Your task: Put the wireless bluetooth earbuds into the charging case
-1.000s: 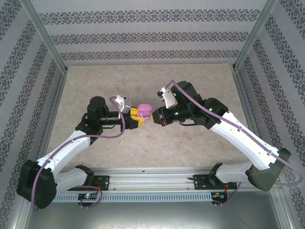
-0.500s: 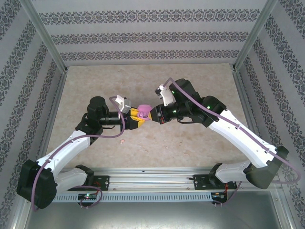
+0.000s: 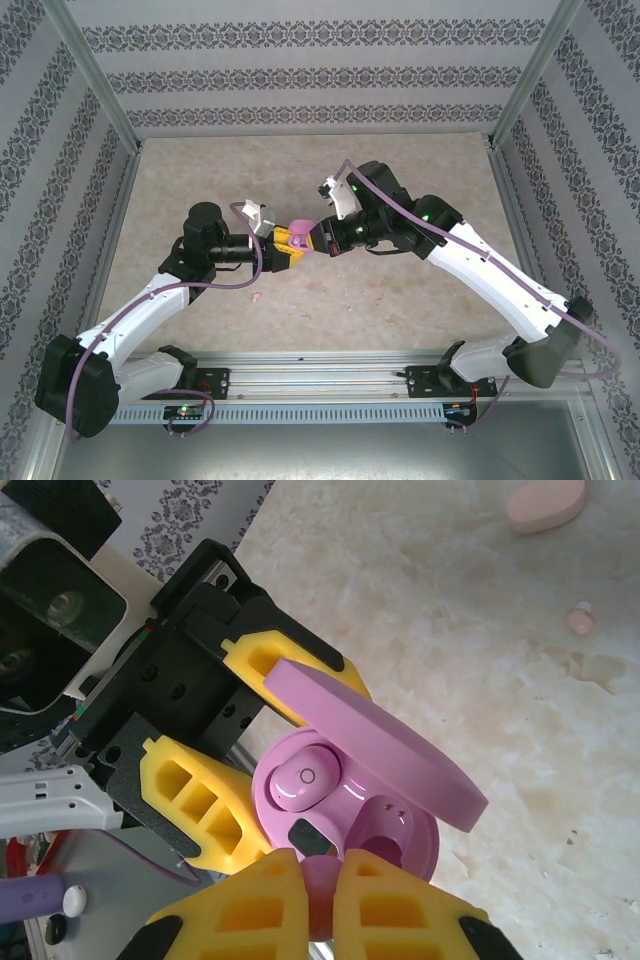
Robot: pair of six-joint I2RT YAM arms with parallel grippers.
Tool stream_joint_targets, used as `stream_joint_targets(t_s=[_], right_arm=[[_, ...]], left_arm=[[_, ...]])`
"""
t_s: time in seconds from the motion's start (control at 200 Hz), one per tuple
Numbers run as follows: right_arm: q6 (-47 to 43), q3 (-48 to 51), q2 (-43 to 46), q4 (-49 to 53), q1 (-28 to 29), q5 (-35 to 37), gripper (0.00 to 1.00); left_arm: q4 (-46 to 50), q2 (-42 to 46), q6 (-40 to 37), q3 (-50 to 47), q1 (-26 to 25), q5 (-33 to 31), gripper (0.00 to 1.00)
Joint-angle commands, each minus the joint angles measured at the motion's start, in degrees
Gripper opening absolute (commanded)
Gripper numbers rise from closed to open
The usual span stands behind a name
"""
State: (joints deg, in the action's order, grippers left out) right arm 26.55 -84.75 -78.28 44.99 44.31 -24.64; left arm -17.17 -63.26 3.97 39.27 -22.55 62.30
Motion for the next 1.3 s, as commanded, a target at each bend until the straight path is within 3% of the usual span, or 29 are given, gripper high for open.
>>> stream_joint_targets(t_s=[0.0,0.794,1.294], right_arm=[[-1.3,-1.5,-1.0,-1.8,-0.9,-1.3,0.08],[-1.5,1.5,-1.4,-0.7,-2.7,-2.6,0.14],[-1.7,-0.4,-2.6,0.6,-2.7,-2.9,0.36]], left_arm=[[-1.7,0.2,0.4,1.6,-0.9,1.5,0.25],[-1.3,-0.5,-0.6,2.5,-0.9,1.1,0.25],[-0.2,1.3,-0.9,1.8,-0.9,0.3,0.25]])
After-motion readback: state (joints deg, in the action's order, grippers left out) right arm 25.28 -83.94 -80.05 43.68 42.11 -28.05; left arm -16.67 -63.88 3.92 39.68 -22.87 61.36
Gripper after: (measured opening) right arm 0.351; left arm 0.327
